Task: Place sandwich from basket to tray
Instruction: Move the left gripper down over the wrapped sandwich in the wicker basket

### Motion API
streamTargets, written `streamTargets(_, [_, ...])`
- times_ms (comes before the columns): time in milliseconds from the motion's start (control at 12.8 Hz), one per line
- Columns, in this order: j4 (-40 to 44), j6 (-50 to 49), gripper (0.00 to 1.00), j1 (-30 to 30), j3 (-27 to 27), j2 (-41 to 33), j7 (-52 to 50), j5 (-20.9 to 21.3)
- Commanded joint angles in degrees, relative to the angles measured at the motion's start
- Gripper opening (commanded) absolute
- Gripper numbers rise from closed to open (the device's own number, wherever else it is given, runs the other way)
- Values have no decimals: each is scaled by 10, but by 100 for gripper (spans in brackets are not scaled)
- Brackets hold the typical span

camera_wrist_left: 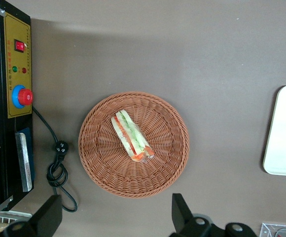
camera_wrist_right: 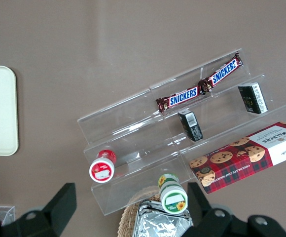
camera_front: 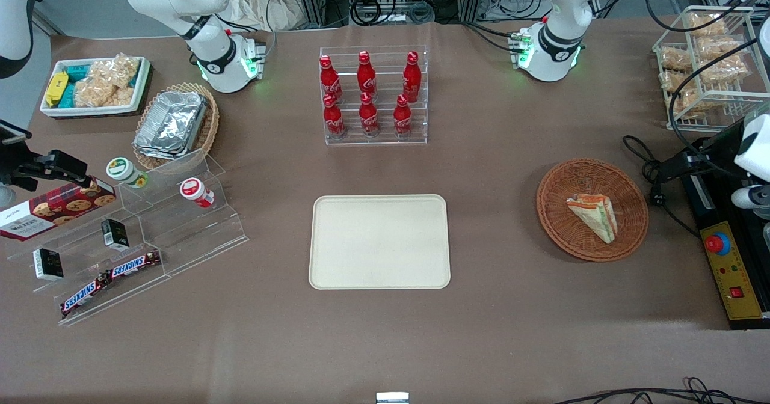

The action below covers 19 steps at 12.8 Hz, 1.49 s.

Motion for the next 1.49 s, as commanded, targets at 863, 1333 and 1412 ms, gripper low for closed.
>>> streamTargets(863, [-216,189,100,5,5,-3,-229,4])
streamTargets(1333, [-349,396,100,5,21,30,-355,5])
streamTargets(1412, [-349,397,100,5,21,39,-370,5])
